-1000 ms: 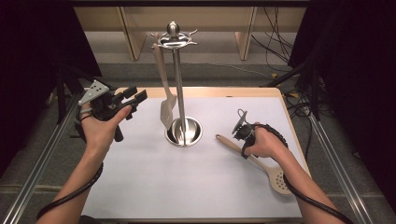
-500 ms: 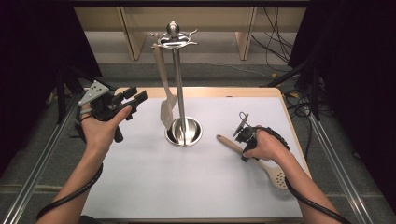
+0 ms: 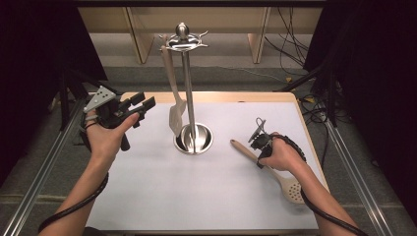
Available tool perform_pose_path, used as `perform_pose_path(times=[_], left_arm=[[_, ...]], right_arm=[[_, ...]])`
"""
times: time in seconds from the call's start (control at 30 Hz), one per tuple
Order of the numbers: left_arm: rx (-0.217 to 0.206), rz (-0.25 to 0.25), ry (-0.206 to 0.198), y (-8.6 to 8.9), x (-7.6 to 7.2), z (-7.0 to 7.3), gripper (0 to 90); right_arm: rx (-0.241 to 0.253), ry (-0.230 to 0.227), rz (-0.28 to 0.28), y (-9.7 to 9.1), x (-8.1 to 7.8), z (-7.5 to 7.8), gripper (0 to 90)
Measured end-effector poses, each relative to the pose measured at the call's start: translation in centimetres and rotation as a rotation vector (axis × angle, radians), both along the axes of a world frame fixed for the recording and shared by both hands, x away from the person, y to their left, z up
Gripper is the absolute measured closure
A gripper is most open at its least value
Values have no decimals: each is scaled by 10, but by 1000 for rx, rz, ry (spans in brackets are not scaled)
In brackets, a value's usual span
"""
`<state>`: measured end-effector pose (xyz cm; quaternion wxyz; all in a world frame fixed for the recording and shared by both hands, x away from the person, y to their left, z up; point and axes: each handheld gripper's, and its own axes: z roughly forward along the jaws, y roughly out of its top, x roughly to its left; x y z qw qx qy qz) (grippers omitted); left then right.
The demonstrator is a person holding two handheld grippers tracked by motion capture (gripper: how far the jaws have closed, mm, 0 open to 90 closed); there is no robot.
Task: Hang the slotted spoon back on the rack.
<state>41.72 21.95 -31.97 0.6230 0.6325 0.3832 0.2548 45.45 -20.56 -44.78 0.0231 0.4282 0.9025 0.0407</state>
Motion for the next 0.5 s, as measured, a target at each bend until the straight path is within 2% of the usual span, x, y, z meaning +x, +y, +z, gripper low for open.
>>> perform_pose_path(times=[0.03, 0.07, 0.1, 0.17, 0.2, 0.27, 0.37, 0.4, 0.43, 0.5], left_arm=[[-2, -1, 3, 0, 0, 0, 500], [-5, -3, 6, 0, 0, 0, 499], [-5, -3, 6, 0, 0, 0, 495], [-1, -9, 3, -1, 1, 0, 487], [-1, -9, 3, -1, 1, 0, 480], [5, -4, 6, -3, 0, 0, 464], [7, -3, 1, -4, -1, 1, 442], [8, -1, 2, -5, -2, 1, 434], [8, -1, 2, -5, -2, 1, 428], [23, 1, -8, -6, -2, 2, 424]], right_arm=[[20, -44, 55, -4, 2, 0, 775], [39, -46, 44, -5, -1, 3, 775], [56, -72, 59, -7, -1, 4, 776], [94, -111, 49, -9, -5, 10, 776], [94, -111, 49, -9, -5, 10, 776], [146, -167, 25, -13, -11, 17, 776], [168, -204, -21, -18, -17, 23, 776], [187, -230, -28, -20, -19, 24, 777], [183, -253, -52, -21, -21, 25, 776], [239, -287, -61, -24, -25, 28, 777]])
